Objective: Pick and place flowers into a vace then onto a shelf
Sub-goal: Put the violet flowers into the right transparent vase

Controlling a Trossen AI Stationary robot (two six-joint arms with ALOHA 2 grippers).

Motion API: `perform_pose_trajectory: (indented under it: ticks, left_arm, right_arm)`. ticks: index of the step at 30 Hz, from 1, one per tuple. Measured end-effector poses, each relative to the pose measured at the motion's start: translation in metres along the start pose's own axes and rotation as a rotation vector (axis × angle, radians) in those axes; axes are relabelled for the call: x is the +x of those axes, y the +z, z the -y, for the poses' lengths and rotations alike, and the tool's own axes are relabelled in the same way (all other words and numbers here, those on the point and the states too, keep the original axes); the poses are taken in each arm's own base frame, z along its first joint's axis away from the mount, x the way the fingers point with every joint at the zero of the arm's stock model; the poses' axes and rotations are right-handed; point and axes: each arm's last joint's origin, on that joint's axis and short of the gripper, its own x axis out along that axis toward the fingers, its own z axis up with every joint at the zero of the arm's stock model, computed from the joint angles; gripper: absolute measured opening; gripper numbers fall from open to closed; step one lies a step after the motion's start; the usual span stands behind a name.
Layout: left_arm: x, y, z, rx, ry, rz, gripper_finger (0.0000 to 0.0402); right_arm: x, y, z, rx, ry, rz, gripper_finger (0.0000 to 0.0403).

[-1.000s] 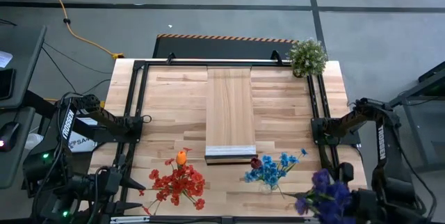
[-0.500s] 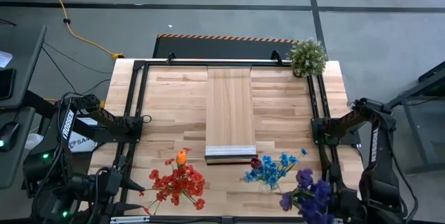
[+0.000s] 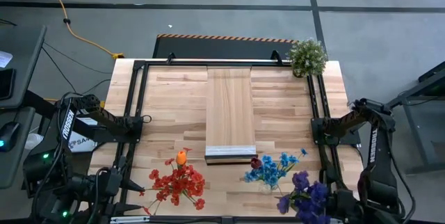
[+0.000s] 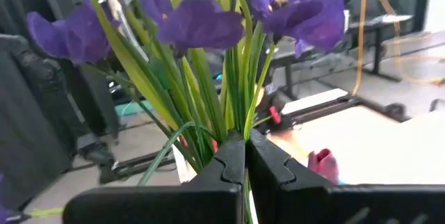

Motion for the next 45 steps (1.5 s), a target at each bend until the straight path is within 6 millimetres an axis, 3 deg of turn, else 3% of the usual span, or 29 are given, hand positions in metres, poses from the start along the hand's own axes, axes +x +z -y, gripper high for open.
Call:
perform_pose_trajectory:
  ticks: [21, 45]
  left_arm:
    - [0.0, 0.0, 0.0, 0.001, 0.001, 0.001, 0.0232]
    - [0.0, 0.001, 0.002, -0.022, -0.017, 0.009, 0.0232]
  right_arm:
    - [0.048, -0.02, 0.025, -0.003, 0.01, -0.259, 0.0]
    - [0.047, -0.026, 0.036, -0.133, -0.039, -0.287, 0.0]
